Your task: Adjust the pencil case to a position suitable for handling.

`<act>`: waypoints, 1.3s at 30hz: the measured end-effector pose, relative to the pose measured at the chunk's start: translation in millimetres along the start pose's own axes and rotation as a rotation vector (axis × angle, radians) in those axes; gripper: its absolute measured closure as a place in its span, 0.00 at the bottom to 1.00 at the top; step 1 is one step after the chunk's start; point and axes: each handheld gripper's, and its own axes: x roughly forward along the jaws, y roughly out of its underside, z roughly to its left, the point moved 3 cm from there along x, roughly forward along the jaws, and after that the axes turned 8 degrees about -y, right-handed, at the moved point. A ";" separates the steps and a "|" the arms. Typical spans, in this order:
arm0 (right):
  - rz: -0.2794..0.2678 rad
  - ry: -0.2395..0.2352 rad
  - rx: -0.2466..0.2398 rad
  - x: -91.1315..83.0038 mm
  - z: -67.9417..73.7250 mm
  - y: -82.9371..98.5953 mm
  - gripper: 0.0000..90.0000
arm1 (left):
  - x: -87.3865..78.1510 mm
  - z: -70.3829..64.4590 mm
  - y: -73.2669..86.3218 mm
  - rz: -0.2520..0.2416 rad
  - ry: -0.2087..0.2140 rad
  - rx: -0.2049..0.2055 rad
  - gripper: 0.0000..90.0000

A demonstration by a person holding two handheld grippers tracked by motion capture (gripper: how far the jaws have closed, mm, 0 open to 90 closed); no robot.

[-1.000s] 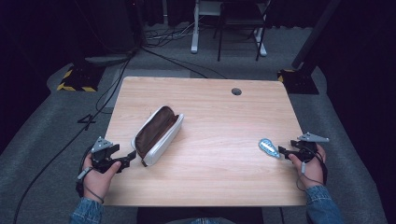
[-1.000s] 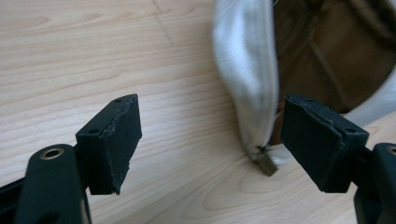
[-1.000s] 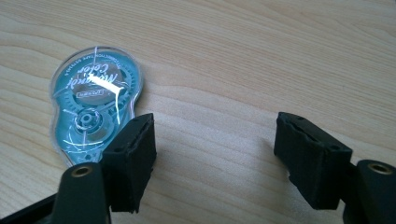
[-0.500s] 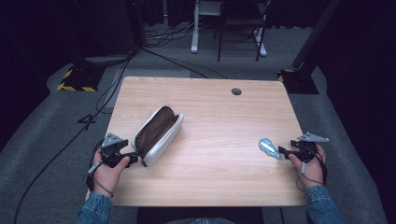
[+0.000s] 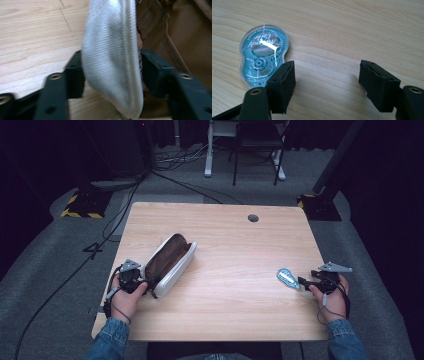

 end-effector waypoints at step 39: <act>0.002 -0.007 -0.007 -0.3 0.8 0.4 0.33 | -20.8 -41.6 -18.7 -0.049 0.167 0.056 0.93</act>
